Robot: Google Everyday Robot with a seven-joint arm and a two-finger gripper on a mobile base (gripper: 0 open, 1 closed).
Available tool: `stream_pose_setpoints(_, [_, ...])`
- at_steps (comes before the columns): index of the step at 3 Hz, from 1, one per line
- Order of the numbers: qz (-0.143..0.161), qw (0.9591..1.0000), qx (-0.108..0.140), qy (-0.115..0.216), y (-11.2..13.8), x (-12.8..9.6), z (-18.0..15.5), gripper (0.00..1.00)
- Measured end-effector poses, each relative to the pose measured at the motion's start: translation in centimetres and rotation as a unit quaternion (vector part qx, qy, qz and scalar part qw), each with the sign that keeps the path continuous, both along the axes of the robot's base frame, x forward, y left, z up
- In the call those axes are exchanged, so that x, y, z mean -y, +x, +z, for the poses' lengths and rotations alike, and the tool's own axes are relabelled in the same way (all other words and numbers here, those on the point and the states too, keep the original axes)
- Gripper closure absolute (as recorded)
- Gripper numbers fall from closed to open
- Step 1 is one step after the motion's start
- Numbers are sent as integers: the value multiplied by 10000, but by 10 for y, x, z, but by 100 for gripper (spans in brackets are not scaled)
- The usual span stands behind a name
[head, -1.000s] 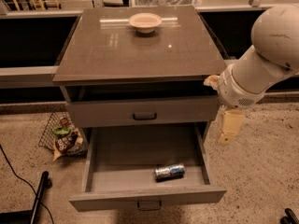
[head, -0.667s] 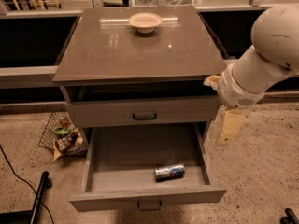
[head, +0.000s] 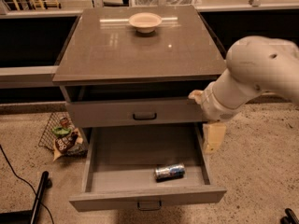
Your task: Pick redbull can from middle drawer and place on counter
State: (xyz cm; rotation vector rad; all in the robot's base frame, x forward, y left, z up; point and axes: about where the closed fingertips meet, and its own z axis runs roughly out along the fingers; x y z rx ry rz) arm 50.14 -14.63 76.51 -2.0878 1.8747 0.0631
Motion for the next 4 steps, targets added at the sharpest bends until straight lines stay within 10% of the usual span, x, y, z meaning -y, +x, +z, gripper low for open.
stream_pose_setpoints(2, [708, 9965, -236, 370, 14, -37, -99, 0])
stream_pose_setpoints(4, [678, 9960, -372, 451, 16, -36, -115, 0])
